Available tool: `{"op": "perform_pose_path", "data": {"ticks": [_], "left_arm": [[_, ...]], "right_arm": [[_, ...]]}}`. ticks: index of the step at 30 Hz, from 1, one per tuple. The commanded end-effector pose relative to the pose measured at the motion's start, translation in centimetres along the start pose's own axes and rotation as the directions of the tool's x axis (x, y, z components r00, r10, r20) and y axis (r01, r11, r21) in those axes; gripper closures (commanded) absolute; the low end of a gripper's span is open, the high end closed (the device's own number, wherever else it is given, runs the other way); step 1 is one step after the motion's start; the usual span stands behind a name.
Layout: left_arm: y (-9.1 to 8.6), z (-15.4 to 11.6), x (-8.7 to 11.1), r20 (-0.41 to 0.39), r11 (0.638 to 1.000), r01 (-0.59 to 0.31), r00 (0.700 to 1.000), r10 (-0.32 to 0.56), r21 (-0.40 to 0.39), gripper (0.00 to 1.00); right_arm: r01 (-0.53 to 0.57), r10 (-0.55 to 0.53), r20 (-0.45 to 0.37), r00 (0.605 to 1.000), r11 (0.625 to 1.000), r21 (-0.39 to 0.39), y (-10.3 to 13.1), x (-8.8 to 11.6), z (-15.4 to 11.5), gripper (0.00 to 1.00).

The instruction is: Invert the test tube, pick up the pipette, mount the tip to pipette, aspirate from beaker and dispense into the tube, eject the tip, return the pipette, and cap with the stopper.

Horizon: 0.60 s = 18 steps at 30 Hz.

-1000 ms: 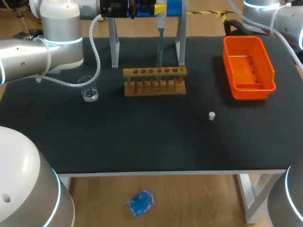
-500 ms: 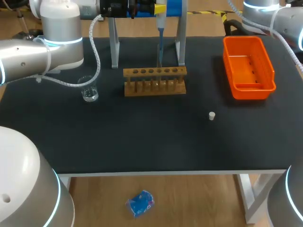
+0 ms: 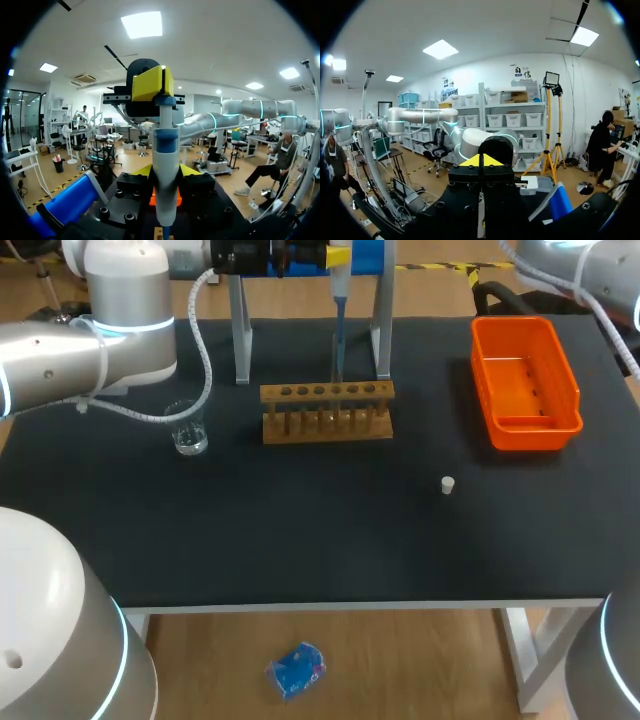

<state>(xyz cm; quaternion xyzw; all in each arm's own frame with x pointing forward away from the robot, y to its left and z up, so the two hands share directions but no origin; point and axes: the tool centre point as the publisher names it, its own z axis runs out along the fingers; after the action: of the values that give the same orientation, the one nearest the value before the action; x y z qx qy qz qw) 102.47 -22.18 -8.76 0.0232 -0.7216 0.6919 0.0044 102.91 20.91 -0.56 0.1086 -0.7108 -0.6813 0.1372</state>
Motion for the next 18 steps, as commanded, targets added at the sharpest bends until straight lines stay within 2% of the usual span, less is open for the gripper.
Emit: {"op": "perform_pose_path", "data": {"ticks": [1, 7, 10, 11, 12, 13, 15, 18], "left_arm": [[-0.1, 0.0, 0.1, 0.001, 1.000, 0.001, 1.000, -0.001, -0.002, 1.00], [-0.1, 0.0, 0.1, 0.001, 1.000, 0.001, 1.000, -0.001, -0.002, 1.00], [-0.1, 0.0, 0.1, 0.001, 1.000, 0.001, 1.000, -0.001, -0.002, 1.00], [-0.1, 0.0, 0.1, 0.001, 1.000, 0.001, 1.000, -0.001, -0.002, 1.00], [-0.1, 0.0, 0.1, 0.001, 1.000, 0.001, 1.000, -0.001, -0.002, 1.00], [-0.1, 0.0, 0.1, 0.001, 1.000, 0.001, 1.000, -0.001, -0.002, 1.00], [-0.1, 0.0, 0.1, 0.001, 1.000, 0.001, 1.000, -0.001, -0.002, 1.00], [-0.1, 0.0, 0.1, 0.001, 1.000, 0.001, 1.000, -0.001, -0.002, 1.00]], "right_arm": [[0.009, -0.008, -0.013, 1.000, 1.000, 0.018, 0.8, -0.5, -0.4, 1.00], [0.028, -0.028, -0.011, 1.000, 0.999, 0.032, 1.5, -0.7, -0.7, 1.00], [0.034, -0.035, 0.014, 0.999, 0.998, 0.044, 2.1, -0.6, -1.9, 1.00], [0.034, -0.035, 0.024, 0.999, 0.998, 0.051, 2.3, -0.4, -2.4, 0.76], [0.034, -0.036, 0.035, 0.999, 0.998, 0.060, 2.5, -0.3, -2.9, 0.14], [0.036, -0.040, 0.054, 0.998, 0.997, 0.072, 2.6, -0.2, -3.5, 0.00], [0.066, -0.070, 0.050, 0.996, 0.994, 0.088, 2.9, 0.2, -4.7, 0.00], [0.071, -0.081, 0.086, 0.993, 0.990, 0.120, 2.9, 0.8, -6.7, 0.00]]}}
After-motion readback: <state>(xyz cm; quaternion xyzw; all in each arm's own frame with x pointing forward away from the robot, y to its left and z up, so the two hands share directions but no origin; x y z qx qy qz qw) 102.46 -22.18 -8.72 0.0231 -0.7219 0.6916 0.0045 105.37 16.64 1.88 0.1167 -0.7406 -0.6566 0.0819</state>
